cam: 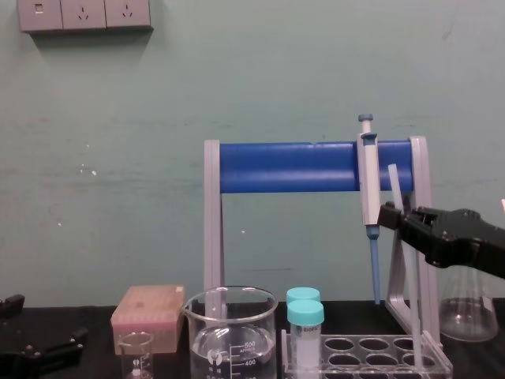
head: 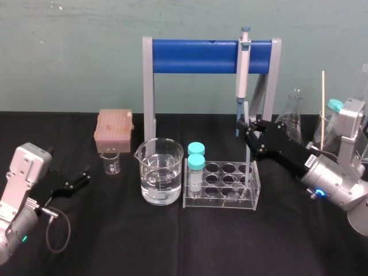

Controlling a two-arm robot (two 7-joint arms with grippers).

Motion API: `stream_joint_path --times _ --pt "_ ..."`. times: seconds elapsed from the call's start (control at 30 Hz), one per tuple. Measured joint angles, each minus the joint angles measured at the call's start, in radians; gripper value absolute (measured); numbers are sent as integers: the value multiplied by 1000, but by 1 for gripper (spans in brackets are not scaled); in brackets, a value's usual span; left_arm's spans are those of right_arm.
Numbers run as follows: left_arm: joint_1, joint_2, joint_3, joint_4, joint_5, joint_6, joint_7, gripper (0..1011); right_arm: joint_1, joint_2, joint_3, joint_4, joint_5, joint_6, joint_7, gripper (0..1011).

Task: Pick up the stirring rod with one hand, then place it down.

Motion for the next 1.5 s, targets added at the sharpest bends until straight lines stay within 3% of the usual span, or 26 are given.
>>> stream_joint_path --times 0.73,1.43,1.5 --pt "0 0 0 0 0 0 0 1000 41 -25 -20 131 6 18 26 72" --pt "0 0 0 0 0 0 0 1000 44 -28 -17 143 -1 9 23 73" --pt "0 0 0 0 0 0 0 1000 44 -28 -17 142 -1 9 23 121"
